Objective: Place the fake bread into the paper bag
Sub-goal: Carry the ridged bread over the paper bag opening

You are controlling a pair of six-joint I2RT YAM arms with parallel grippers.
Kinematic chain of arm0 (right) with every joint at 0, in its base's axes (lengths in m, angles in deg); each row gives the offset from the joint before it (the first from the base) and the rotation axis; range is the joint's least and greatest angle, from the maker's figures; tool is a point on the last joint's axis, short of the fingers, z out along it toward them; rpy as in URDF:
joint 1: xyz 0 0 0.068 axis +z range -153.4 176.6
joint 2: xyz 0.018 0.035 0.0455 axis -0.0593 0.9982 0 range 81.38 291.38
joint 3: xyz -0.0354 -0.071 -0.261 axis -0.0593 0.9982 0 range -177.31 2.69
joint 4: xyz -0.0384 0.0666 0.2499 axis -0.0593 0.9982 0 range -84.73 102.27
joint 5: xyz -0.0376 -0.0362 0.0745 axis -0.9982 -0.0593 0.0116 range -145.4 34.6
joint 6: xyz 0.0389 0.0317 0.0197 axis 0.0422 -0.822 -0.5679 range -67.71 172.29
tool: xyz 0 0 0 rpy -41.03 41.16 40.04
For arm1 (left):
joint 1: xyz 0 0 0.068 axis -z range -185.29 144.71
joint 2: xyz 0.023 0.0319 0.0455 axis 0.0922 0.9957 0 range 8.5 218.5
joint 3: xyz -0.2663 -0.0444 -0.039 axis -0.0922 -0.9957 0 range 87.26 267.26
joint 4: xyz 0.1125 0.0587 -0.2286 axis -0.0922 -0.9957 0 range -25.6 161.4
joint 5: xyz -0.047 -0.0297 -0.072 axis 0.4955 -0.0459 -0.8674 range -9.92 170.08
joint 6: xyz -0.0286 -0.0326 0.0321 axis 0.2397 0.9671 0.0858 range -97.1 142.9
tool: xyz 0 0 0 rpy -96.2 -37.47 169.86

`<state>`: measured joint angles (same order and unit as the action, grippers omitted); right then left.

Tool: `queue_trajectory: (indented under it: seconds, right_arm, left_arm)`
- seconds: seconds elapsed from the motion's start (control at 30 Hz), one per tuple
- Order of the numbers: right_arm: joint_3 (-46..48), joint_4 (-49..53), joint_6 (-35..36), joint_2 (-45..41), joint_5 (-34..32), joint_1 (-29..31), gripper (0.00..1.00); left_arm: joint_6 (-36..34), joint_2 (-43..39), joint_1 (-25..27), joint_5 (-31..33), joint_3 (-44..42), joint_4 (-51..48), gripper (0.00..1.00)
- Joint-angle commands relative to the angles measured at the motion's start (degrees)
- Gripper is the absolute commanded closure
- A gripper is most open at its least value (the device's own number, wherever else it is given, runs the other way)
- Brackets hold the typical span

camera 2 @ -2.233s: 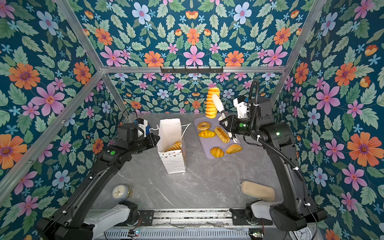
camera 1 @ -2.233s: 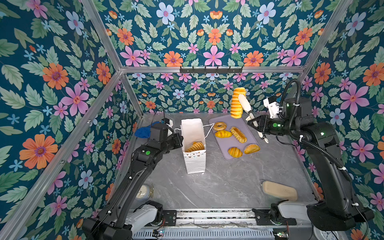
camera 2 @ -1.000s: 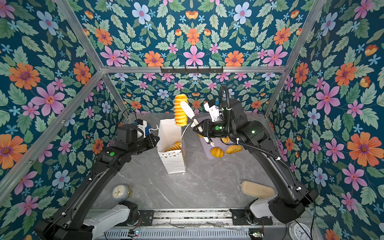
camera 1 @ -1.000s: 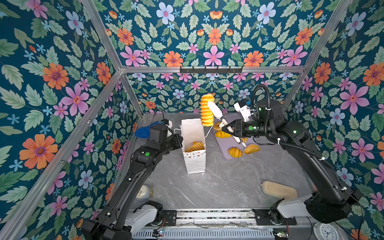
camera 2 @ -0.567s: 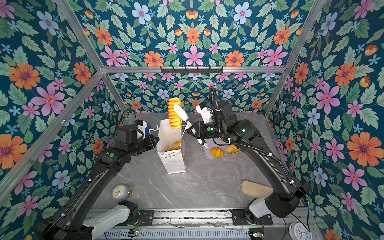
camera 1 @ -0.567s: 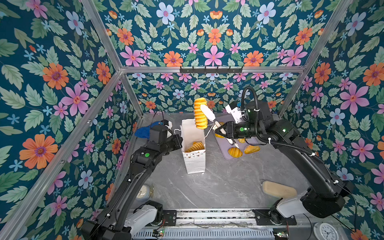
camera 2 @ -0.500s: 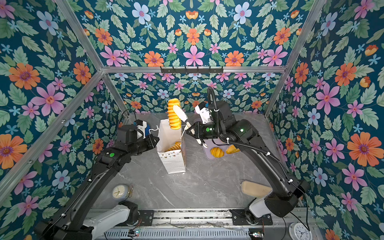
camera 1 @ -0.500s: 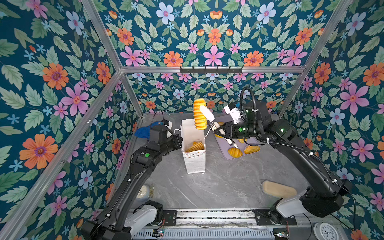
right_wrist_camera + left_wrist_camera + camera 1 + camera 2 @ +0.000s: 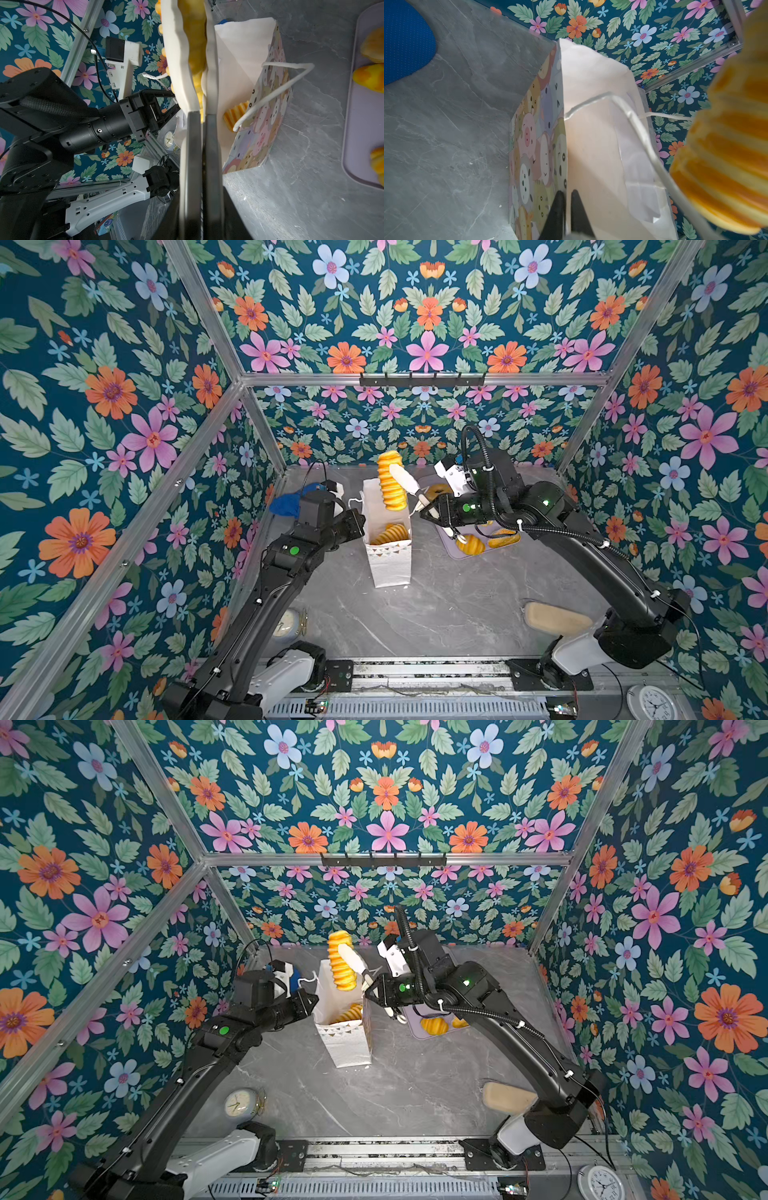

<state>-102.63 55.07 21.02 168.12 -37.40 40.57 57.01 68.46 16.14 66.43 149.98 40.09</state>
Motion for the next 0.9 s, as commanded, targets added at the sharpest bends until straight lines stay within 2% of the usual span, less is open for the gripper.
queue_trajectory:
  seconds: [0.0, 0.5, 0.87]
  right_arm:
    - [-0.2, -1.1, 0.7, 0.2, -1.7, 0.7, 0.79]
    - [-0.3, 2.4, 2.3, 2.7, -8.6, 4.7, 0.79]
    - [0.4, 3.9, 2.7, 3.5, -10.9, 6.4, 0.79]
  left_arm:
    - [-0.2, -0.2, 0.0, -0.1, -0.2, 1.3, 0.88]
    - [-0.1, -0.2, 0.0, -0.2, -0.3, 1.6, 0.88]
    - [0.0, -0.3, 0.0, 0.0, -0.6, 1.7, 0.88]
